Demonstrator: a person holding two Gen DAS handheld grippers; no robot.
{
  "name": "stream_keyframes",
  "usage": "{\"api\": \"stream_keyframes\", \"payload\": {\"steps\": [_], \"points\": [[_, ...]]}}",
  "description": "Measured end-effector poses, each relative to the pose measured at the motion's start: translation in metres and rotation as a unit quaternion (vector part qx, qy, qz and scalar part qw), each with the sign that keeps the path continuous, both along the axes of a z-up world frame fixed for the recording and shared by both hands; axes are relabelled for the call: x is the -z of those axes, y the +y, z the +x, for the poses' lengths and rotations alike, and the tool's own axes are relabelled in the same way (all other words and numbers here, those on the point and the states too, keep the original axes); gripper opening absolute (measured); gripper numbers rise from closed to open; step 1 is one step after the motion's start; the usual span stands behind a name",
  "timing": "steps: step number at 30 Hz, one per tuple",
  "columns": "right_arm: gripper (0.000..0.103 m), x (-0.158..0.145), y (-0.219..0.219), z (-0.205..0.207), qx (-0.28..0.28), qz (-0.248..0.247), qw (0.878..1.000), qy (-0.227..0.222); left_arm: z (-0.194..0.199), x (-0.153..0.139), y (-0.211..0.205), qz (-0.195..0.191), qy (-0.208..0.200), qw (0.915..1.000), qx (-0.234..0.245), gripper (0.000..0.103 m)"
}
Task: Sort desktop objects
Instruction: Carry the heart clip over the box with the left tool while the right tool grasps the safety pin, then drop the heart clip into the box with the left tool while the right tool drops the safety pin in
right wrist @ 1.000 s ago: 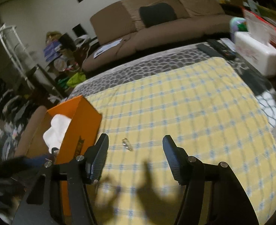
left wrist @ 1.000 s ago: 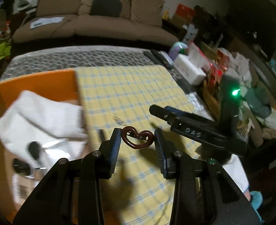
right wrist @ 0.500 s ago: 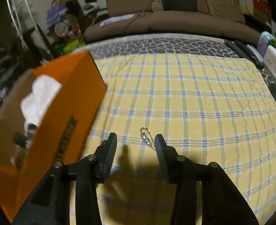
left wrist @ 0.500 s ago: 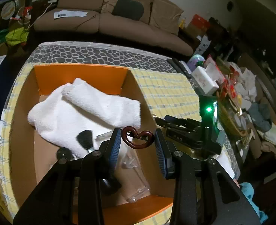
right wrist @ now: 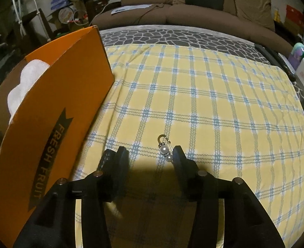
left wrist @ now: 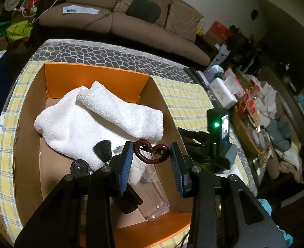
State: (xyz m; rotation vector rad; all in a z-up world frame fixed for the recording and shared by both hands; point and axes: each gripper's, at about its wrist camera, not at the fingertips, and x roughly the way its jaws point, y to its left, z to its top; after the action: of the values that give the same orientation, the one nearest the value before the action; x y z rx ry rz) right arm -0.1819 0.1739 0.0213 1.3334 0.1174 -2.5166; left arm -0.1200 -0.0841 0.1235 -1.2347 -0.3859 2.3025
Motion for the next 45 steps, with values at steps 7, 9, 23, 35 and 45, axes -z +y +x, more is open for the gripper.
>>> {"api": "stream_keyframes", "payload": {"steps": [7, 9, 23, 35, 45], "points": [[0.011, 0.000, 0.009, -0.006, 0.009, 0.008, 1.000, 0.008, 0.003, 0.002, 0.001, 0.000, -0.001, 1.0000, 0.001, 0.034], [0.010, 0.002, 0.022, -0.008, 0.018, -0.028, 0.999, 0.003, 0.002, 0.003, -0.001, 0.001, -0.004, 1.0000, -0.002, 0.034], [0.008, -0.035, 0.040, 0.007, 0.022, -0.109, 0.994, 0.015, -0.005, 0.014, -0.011, 0.001, -0.022, 0.9997, -0.014, 0.034], [0.008, -0.120, -0.009, 0.040, -0.069, -0.187, 0.978, 0.067, -0.012, 0.034, -0.038, -0.012, -0.053, 0.9978, -0.038, 0.034], [0.008, -0.104, -0.099, 0.050, -0.164, -0.161, 0.973, 0.026, -0.016, 0.057, -0.036, -0.043, -0.078, 0.9953, -0.037, 0.034]]}}
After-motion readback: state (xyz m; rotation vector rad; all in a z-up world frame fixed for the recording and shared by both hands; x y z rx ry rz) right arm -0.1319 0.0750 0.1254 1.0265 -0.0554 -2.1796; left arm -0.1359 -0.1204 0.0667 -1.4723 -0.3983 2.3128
